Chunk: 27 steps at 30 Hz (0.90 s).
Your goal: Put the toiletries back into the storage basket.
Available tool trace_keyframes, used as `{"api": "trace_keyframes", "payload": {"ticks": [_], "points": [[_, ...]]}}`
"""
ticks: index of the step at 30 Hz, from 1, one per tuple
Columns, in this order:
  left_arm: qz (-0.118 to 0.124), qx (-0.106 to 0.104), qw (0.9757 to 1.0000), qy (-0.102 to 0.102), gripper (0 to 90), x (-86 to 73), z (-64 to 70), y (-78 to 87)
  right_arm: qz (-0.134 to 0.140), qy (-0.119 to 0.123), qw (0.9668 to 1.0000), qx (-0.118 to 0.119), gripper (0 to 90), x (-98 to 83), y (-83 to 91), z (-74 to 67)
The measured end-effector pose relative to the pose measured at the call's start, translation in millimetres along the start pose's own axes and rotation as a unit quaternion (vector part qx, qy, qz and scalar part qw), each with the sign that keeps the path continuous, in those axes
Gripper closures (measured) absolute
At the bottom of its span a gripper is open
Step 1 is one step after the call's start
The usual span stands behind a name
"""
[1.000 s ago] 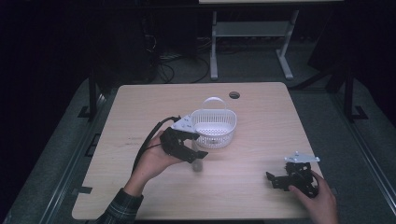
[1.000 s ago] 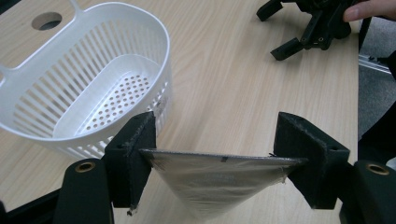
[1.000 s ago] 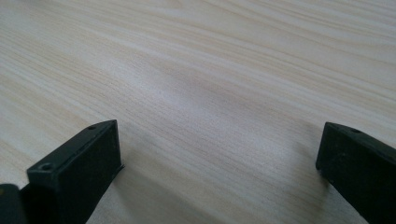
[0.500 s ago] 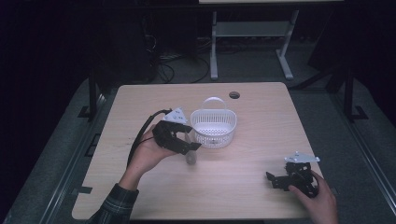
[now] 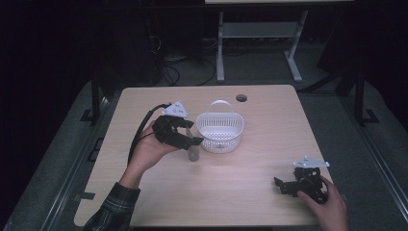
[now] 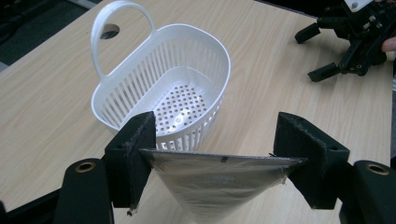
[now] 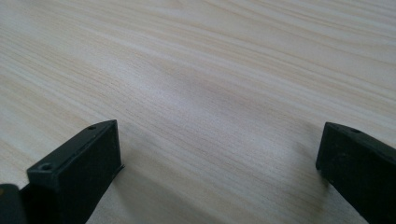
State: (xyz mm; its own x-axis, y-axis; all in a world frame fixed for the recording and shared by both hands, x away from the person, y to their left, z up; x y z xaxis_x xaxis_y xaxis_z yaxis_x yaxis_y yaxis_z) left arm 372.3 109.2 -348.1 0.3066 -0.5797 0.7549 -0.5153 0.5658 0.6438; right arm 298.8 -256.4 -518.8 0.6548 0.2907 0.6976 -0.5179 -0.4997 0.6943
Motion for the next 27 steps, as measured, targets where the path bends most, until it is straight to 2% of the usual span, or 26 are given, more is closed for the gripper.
{"api": "trace_keyframes", "payload": {"ticks": [27], "points": [[0.019, 0.007, 0.9997, 0.012, 29.4, 24.5, -17.0, 12.7, 0.000, 0.000, 1.0000, 0.000, 0.0, 0.0, 0.0, 0.1]]}}
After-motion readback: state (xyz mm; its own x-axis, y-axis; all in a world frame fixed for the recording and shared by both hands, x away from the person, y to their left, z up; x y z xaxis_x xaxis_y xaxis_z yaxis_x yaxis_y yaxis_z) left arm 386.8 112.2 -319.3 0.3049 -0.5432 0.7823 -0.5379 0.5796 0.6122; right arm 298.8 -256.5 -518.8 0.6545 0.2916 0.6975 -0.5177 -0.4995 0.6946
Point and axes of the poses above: each handheld gripper's, and its own axes: y roughly backward along the jaws, x roughly out of its top, z roughly to its right, the point moved 5 cm from there along -y, roughly forward along the jaws, and after that the axes turned 12 degrees about x, right-handed, at the moved point
